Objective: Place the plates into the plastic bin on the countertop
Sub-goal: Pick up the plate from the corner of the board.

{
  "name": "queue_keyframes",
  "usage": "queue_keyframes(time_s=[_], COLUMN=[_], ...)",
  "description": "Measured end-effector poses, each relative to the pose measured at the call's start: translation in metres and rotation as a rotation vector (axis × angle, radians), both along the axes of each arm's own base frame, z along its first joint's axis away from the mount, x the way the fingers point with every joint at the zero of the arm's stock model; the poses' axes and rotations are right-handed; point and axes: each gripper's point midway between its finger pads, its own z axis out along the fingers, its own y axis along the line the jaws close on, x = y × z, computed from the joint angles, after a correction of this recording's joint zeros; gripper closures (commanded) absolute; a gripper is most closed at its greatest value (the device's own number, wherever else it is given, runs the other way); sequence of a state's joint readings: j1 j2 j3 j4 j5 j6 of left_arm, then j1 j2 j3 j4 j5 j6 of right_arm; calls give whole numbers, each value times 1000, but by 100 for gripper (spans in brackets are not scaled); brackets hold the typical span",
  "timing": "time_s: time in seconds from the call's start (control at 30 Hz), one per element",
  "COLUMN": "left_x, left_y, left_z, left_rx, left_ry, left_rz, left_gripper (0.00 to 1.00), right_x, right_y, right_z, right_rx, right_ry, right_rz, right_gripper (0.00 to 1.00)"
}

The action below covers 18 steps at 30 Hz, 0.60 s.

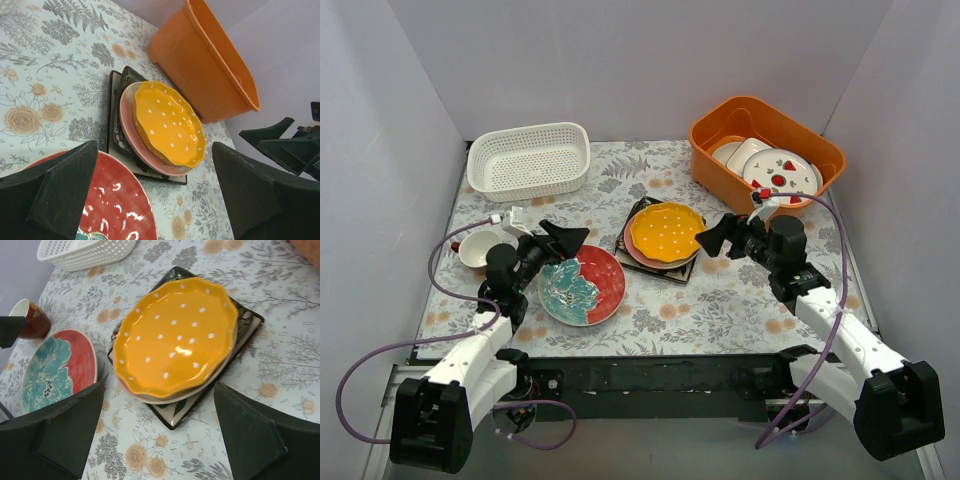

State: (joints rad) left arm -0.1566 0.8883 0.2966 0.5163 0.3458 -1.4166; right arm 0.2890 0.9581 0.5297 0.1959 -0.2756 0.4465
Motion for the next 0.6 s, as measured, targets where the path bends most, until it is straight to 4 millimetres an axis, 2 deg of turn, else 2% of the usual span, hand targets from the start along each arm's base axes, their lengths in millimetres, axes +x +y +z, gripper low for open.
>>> queue_keyframes(time_s=[0.17, 0.3, 0.43, 0.6], left_x=[1, 11, 15, 15], left_y=[-7, -9, 4, 26], left_z=[-6, 7, 10, -8], left_rx=[31, 65, 86, 132], left_ry=[58, 98, 143, 263], left_rz=[-53, -66, 23, 149], left_gripper=[2, 2, 2, 2], right_x=[-9, -14, -21, -28], right_y=[40, 68, 87, 106], right_z=[10, 7, -2, -2], right_rx=[-19, -27, -26, -7], right_ry=[-14, 4, 21, 19], right_rz=[99, 170, 226, 284], right_gripper=[2, 2, 2, 3])
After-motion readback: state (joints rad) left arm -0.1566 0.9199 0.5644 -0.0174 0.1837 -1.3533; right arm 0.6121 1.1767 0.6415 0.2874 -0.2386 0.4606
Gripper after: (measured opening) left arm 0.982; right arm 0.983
